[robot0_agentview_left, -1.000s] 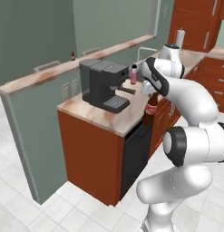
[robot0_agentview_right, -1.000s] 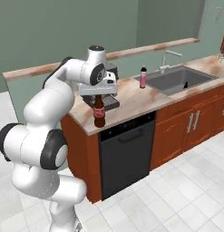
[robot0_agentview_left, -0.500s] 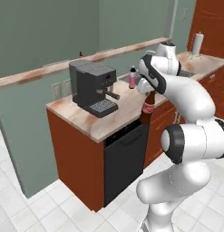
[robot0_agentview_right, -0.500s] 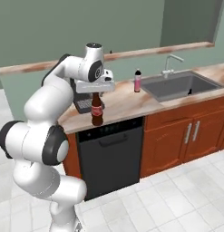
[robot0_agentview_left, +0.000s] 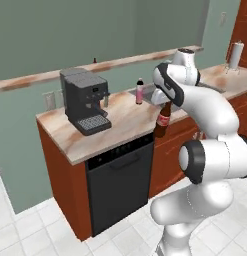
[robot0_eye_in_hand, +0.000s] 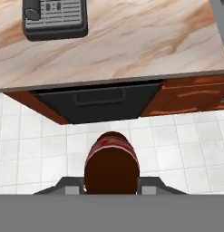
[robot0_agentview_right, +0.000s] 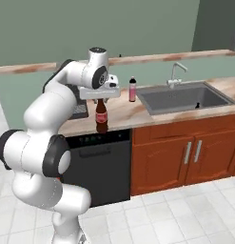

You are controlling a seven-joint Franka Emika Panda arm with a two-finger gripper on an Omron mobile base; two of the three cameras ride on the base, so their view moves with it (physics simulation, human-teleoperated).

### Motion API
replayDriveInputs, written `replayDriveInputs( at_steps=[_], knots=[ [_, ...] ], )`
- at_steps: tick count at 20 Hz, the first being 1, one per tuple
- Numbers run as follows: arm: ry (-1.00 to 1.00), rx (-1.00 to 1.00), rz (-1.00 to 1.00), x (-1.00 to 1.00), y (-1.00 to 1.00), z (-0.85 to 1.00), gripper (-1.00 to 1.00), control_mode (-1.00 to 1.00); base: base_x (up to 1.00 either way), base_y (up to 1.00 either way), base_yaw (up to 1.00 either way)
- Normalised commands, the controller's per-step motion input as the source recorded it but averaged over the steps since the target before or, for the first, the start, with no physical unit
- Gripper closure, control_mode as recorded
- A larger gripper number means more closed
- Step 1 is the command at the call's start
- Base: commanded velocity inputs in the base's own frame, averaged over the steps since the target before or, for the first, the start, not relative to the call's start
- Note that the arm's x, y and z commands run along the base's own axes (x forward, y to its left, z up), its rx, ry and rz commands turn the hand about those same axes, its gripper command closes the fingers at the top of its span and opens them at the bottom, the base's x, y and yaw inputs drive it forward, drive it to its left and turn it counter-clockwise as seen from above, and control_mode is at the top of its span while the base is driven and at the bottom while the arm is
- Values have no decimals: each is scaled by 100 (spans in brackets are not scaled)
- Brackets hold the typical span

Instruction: Place the large bottle from the dining counter next to the other large bottle outside the sink, and place the small bottle from the dining counter next to the other small bottle inside the sink.

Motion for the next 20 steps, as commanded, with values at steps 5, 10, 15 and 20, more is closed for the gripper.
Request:
replayDriveInputs(
  at_steps=[5, 10, 15, 20],
  knots=[
    [0, 0, 0, 0, 0, 0, 100, 100, 49, -83, 38],
    [0, 0, 0, 0, 0, 0, 100, 100, 62, -64, 35],
    [0, 0, 0, 0, 0, 0, 100, 100, 31, -34, 29],
    [0, 0, 0, 0, 0, 0, 100, 100, 35, -26, 28]
  ],
)
